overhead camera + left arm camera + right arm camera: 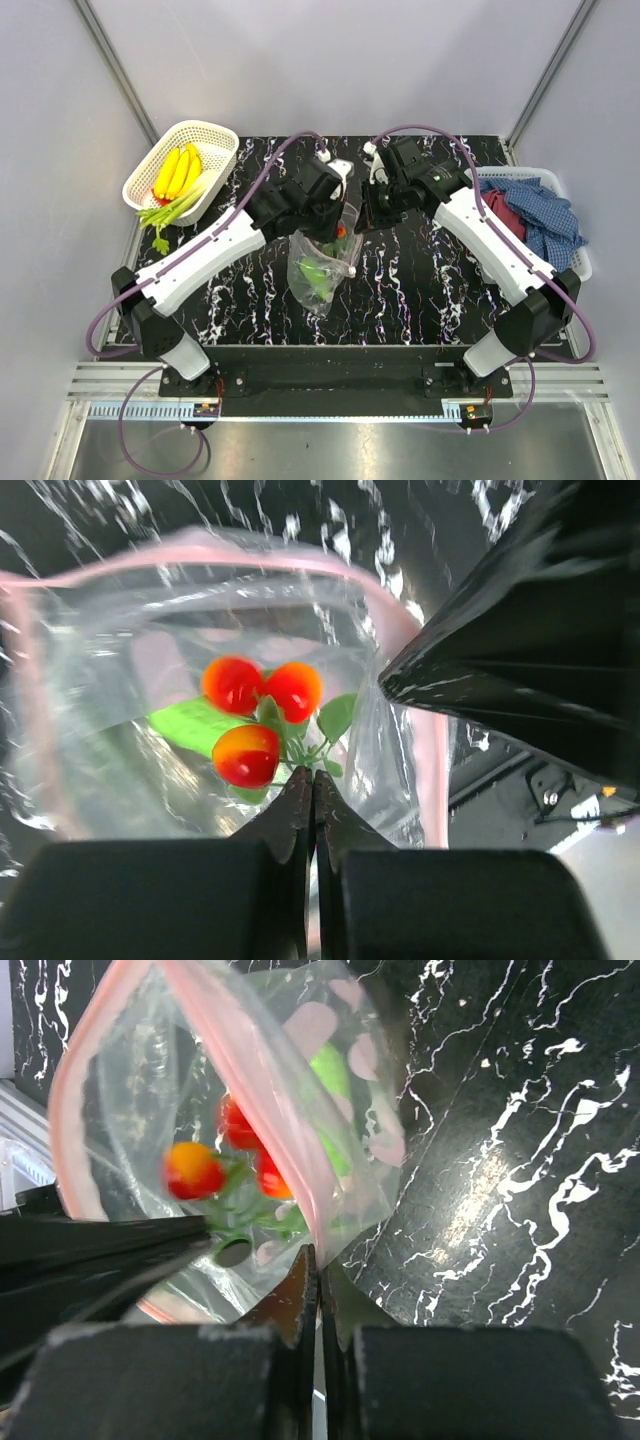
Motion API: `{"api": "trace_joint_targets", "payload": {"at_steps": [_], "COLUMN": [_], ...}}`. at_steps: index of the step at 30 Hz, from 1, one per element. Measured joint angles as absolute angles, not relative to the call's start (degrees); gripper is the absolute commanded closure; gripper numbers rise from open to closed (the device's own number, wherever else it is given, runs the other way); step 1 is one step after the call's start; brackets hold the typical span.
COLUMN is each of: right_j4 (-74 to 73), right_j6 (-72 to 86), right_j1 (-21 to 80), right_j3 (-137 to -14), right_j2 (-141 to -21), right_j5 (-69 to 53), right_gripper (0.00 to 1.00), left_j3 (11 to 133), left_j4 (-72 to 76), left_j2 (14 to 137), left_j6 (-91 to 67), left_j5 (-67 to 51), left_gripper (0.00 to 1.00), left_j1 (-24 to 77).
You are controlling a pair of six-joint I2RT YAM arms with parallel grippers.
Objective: Open the zip-top bag and remove the fake food
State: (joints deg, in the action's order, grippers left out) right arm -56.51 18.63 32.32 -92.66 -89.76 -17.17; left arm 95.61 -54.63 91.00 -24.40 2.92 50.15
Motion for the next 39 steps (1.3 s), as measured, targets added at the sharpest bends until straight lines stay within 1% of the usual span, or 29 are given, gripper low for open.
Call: {"api": "trace_joint_targets", "payload": {"at_steps": [5, 11, 17, 23, 24, 29, 34, 39], "right_j4": [-58.0, -60.0, -60.9, -61.4, -61.4, -61.7, -62.5, -64.5], "right_j6": [18.3, 18.5, 18.5, 18.4, 18.3, 18.2, 17.5, 16.1], "right_j1": [32.3, 31.7, 31.0, 31.0, 31.0, 31.0, 31.0, 31.0], "right_j3": [-93.2, -93.3, -93.3, -93.3, -93.3, -93.3, -93.3, -95.4], "right_j2": [-89.8, -89.9, -89.9, -89.6, -89.4, -87.8, -87.3, -87.5], "right_j5": [-14.9, -11.9, -11.4, -11.7, -11.8, -12.7, -13.0, -12.7], "right_gripper": [1.00, 1.00, 1.00, 1.00, 1.00, 1.00, 1.00, 1.00], "left_j3": [101.6, 102.2, 99.2, 89.1, 85.7, 79.4, 74.2, 75.3], "left_j4": [-54.1, -48.0, -40.9, -25.3, -20.6, -7.4, 6.7, 16.2], "left_j2": [89.2, 81.7, 76.9, 76.4, 76.9, 82.7, 89.3, 98.0], "left_j6": [-20.5, -17.8, -19.6, -26.2, -29.3, -40.9, -47.4, -52.2], "left_j5": [4.2, 0.5, 0.2, 1.8, 1.8, 2.2, 5.7, 7.2], "left_gripper": [1.00, 1.00, 1.00, 1.00, 1.00, 1.00, 1.00, 1.00], "left_j1": [50.1, 46.6, 35.7, 22.8, 20.3, 10.0, 5.3, 0.4]}}
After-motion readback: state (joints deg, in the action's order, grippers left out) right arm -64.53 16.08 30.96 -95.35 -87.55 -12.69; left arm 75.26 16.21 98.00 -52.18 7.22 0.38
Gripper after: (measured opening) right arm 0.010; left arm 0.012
